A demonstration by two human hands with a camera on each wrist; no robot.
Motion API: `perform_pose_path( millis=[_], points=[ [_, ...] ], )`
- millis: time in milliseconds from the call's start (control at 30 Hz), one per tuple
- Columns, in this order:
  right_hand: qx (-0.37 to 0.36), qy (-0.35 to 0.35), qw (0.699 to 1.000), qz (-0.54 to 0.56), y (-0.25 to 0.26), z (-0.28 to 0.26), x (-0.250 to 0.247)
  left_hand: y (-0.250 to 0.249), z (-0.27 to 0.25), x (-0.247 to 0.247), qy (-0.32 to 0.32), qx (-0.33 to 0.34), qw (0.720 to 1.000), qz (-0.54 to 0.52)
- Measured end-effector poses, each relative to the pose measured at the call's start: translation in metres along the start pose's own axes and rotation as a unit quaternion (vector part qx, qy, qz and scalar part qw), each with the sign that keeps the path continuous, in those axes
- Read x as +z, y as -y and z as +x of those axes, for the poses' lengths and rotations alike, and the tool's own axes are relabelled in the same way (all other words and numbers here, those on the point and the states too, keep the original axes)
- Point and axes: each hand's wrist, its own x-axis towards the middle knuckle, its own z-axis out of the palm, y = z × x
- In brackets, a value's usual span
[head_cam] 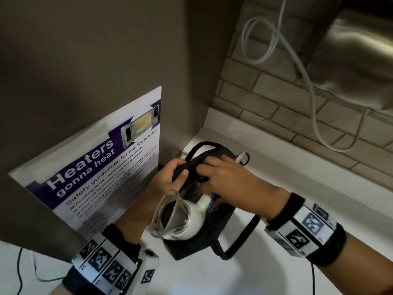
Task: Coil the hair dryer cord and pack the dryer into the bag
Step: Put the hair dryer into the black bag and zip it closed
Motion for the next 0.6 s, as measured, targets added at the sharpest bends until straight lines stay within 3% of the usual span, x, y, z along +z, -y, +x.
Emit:
perform_pose_path(
  millis=[133,300,600],
  points=[
    [-0.008,0.055,0.992,0.109,0.002,0.013,0.024,0.0,-0.002,-0.003,0.001,-0.004,1.0,-0.023],
    [0.002,0.074,0.989,0.129,0.0,0.017,0.041,-0.005,-0.001,-0.007,-0.051,0.0,0.998,0.019],
    [0.031,0.08,0.952,0.293,-0.004,0.02,0.079,-0.02,-0.011,0.001,-0.017,-0.001,1.0,0.018]
  ],
)
